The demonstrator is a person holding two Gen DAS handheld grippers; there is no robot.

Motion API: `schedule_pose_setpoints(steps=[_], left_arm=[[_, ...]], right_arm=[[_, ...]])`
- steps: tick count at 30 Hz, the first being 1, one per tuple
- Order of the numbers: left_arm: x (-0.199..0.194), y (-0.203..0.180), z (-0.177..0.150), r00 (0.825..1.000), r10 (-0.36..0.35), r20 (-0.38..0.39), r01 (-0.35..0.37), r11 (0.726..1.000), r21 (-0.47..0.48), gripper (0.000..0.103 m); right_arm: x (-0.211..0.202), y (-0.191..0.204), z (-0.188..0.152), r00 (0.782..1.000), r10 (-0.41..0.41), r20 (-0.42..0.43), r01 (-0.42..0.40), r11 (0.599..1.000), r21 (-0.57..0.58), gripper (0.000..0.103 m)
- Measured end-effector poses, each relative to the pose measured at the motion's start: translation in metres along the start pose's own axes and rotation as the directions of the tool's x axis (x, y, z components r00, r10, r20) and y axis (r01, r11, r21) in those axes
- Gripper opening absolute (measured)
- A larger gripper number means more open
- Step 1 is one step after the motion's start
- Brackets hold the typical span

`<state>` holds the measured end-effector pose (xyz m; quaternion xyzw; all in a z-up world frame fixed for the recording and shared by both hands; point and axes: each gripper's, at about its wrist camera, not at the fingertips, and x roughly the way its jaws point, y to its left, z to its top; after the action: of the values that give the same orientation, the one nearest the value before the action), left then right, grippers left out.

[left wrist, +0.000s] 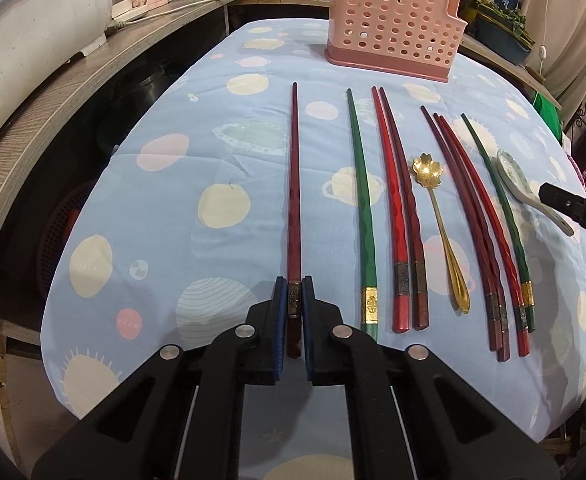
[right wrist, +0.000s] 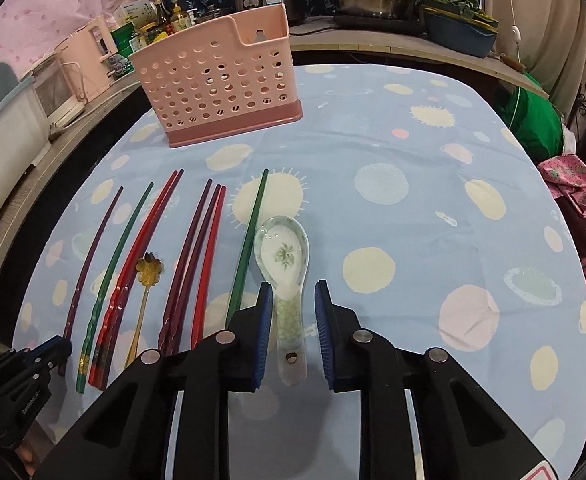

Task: Organize utensils
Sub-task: 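Grasp a dark red chopstick with the left tool while the right tool grasps the white ceramic spoon, then lift the chopstick and spoon and lower both into the pink holder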

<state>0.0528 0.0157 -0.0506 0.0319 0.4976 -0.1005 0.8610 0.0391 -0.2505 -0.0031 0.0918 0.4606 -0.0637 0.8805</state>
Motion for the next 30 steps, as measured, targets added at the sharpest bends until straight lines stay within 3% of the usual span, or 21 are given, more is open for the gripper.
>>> schedule_pose_setpoints(steps=[9,30], left_arm=[[0.0,0.0,0.001,1.0,0.006,0.0,-0.006,1.0,0.003,0.007],[-0.002,0.001,-0.003,1.0,-0.01,-0.006,0.01,1.0,-0.014,0.007]], right_arm=[[0.011,-0.004,-0.013,0.998,0.045,-0.042,-0.044,0.999,0.016,0.009],[0.0,0.001,-0.038,0.999,0.026,-0.031,-0.027,1.0,-0.012,0.008]])
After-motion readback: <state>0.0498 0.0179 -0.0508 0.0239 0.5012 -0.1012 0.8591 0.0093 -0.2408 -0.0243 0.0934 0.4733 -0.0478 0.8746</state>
